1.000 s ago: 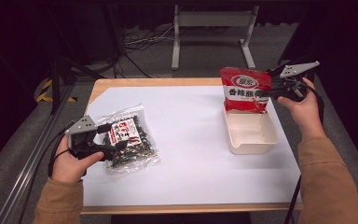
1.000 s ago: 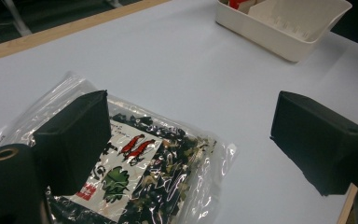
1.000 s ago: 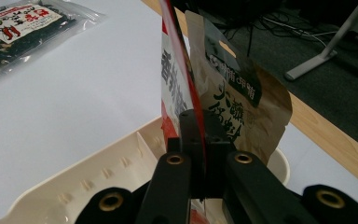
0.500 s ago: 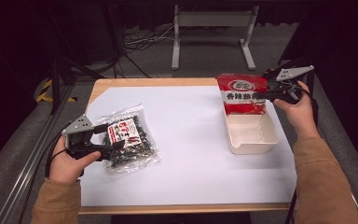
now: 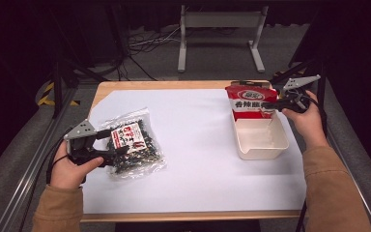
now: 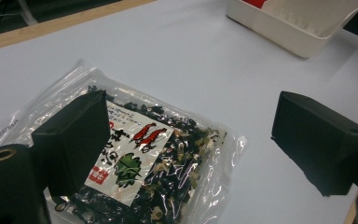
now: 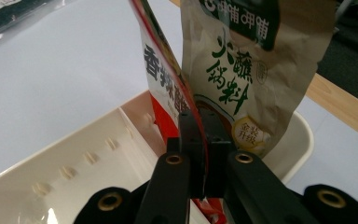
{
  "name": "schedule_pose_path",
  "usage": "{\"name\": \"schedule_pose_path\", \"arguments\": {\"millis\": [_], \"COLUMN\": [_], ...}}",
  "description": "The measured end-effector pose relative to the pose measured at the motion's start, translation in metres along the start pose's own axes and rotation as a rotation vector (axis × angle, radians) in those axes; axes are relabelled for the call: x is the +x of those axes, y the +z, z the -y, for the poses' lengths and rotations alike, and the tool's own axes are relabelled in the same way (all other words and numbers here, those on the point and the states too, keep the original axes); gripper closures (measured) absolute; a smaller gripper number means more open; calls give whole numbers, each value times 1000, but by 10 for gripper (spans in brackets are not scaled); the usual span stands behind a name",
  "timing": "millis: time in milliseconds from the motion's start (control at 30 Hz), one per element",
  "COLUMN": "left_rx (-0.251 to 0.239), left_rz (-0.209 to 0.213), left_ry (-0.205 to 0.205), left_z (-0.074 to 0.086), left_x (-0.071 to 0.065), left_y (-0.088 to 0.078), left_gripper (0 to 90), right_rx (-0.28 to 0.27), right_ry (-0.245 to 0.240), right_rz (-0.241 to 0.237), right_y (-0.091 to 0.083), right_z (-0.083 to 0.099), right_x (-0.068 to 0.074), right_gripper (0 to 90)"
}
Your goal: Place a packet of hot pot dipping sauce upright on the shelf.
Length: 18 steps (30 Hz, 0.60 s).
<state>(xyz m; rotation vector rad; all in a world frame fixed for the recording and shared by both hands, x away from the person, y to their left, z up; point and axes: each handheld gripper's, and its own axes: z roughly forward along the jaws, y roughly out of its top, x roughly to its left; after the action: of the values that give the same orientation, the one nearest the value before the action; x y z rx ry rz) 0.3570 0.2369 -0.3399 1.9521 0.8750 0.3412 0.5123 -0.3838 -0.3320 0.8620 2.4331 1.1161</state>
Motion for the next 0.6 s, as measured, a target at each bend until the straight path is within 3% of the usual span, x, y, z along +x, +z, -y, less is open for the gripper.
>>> {"name": "schedule_pose_path", "arguments": {"millis": [333,600], "left_rx": [1,-6], "left_rz": [-6,-5], "left_ry": [-1,-14], "left_z": [1,2], "left_x": [3,5], "left_y": [0,2], "left_gripper": [121,98], "right_rx": [37,54], "right_ry": [55,53], "right_rz": [40,53], "right_y": [3,3], "right_z": [14,13], "right_x": [-3,-1], "right_gripper": [894,879]}}
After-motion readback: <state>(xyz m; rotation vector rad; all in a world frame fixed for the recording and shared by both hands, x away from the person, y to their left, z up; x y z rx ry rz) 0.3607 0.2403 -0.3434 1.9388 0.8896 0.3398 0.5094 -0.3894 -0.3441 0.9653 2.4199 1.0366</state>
